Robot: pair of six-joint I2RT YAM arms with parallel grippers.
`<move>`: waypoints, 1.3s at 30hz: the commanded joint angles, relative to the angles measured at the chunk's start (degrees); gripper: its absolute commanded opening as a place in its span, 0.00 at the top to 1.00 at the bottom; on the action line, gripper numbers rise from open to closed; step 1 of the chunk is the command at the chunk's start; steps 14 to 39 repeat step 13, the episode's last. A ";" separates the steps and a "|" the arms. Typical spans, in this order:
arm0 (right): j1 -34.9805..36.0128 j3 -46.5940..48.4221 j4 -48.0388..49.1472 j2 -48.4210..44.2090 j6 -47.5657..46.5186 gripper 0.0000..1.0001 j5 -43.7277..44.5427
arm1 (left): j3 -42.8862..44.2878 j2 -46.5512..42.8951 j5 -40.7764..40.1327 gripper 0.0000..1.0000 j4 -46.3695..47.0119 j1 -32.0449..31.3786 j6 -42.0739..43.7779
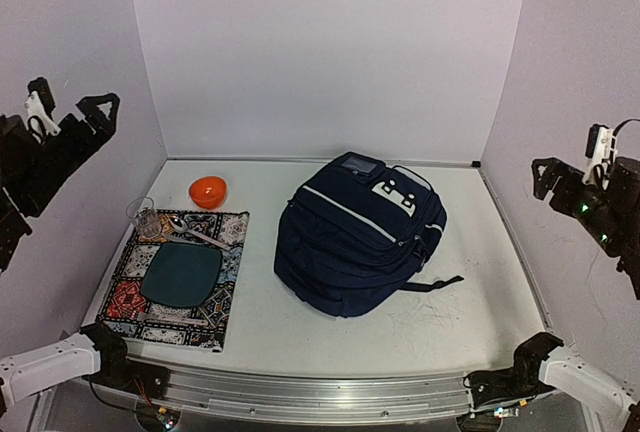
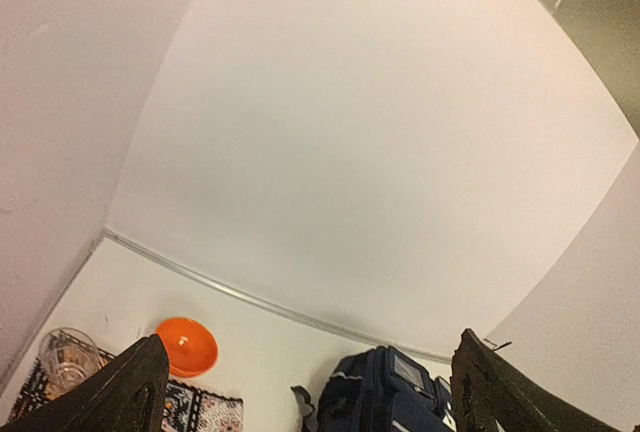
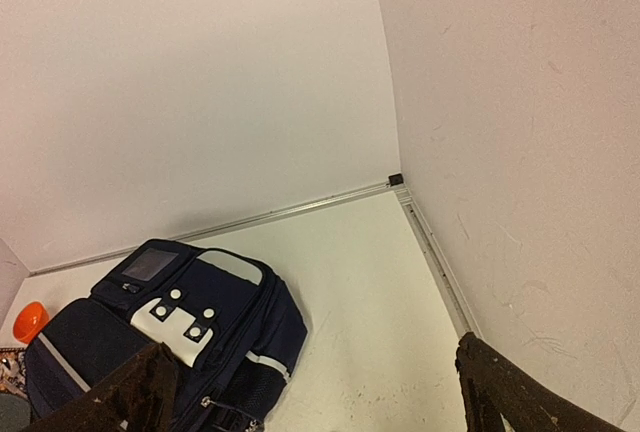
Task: Pack the student bag
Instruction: Reset both arms
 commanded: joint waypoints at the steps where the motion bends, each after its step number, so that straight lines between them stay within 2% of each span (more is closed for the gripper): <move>1: 0.06 -2.35 0.98 -1.43 0.55 0.02 4.27 | -2.07 -2.61 -6.43 0.00 -1.01 -0.12 4.18; 39: 0.05 -4.12 3.72 -1.68 1.17 0.02 4.63 | -3.51 -3.37 -5.98 0.00 -0.59 -0.12 4.26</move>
